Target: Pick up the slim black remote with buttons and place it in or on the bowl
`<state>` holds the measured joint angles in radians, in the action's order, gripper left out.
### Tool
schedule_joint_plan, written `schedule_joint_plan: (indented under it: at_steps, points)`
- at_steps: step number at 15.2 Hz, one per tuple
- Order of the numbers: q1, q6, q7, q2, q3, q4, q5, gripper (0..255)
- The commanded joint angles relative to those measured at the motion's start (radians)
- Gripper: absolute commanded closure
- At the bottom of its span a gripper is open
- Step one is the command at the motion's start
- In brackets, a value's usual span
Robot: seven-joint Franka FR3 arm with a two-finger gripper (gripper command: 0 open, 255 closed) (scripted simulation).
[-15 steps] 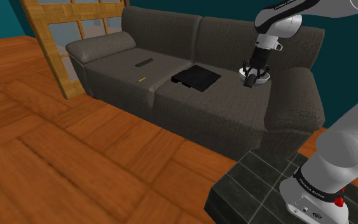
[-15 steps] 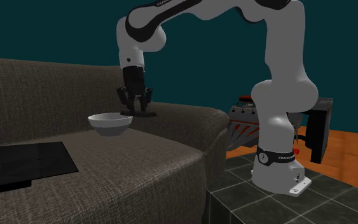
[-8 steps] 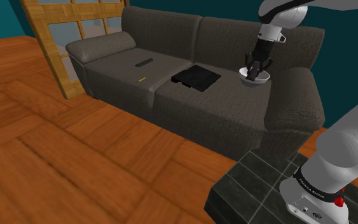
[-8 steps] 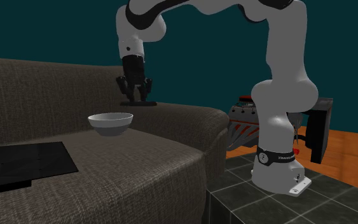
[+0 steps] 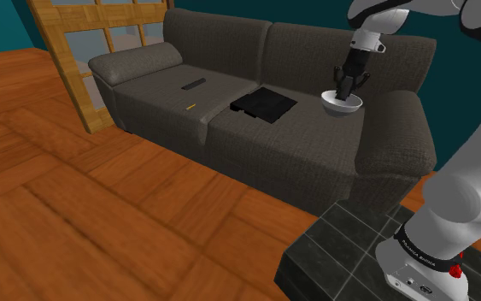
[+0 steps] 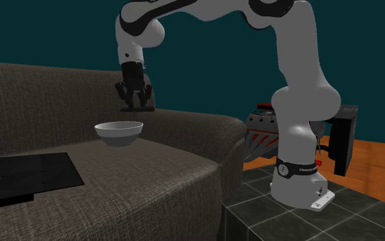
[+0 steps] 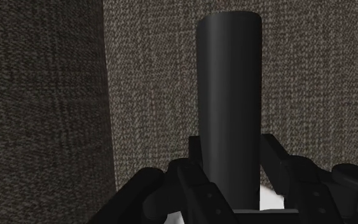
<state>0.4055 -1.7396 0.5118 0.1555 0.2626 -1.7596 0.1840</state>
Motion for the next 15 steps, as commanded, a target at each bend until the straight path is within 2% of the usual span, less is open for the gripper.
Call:
schedule_joint_plan:
  at_steps: [1, 7, 8, 15]
  points:
    - [0.022, 0.028, -0.031, 0.085, 0.01, 0.105, 0.018, 255]
    - [0.117, 0.151, -0.102, 0.343, 0.023, 0.467, 0.071, 255]
    - [0.156, 0.208, -0.114, 0.44, 0.021, 0.618, 0.09, 255]
    - [0.147, 0.115, -0.128, 0.44, 0.017, 0.522, 0.09, 255]
